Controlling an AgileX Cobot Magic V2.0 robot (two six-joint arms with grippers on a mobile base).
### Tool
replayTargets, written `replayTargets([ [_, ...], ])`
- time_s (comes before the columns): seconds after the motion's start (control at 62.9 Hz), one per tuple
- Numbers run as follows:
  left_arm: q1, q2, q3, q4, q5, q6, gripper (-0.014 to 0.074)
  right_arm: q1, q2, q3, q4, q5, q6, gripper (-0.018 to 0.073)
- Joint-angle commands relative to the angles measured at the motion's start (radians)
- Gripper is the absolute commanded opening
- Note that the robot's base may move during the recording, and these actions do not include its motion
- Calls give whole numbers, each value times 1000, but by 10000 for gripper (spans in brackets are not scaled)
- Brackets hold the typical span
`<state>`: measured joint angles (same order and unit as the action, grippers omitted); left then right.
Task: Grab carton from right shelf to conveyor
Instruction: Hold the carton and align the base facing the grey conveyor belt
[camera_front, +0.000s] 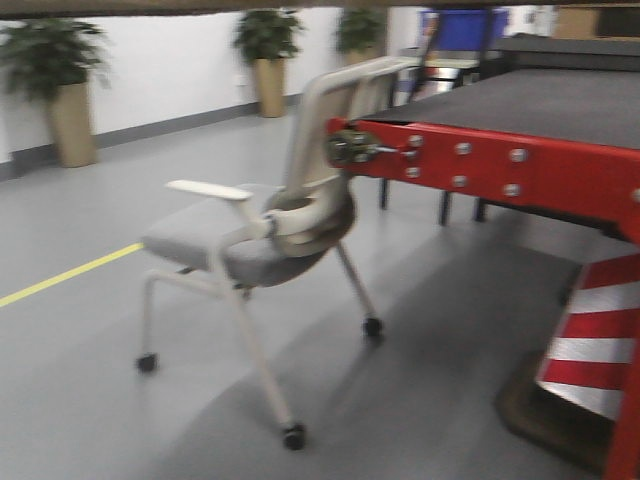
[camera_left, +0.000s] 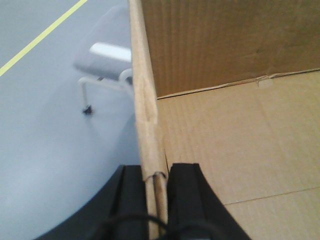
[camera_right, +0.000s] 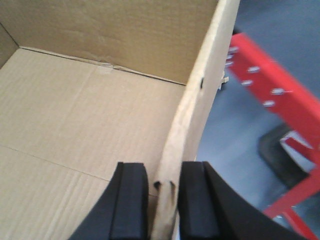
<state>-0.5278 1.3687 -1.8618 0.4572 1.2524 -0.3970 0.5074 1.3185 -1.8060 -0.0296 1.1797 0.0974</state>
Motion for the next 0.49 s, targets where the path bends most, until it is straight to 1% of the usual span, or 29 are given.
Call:
replayTargets([
  [0.0,-5,-8,-2,66,-31,1,-16,1,-13,-5,19,-52,-20,-68],
  [0.127,-5,-8,-2,91,-31,1,-16,1,-13,-5,19,-52,-20,-68],
  [0.477,-5,-8,-2,93,-31,1,-16,1,-13,-5,19,-52,-20,-68],
])
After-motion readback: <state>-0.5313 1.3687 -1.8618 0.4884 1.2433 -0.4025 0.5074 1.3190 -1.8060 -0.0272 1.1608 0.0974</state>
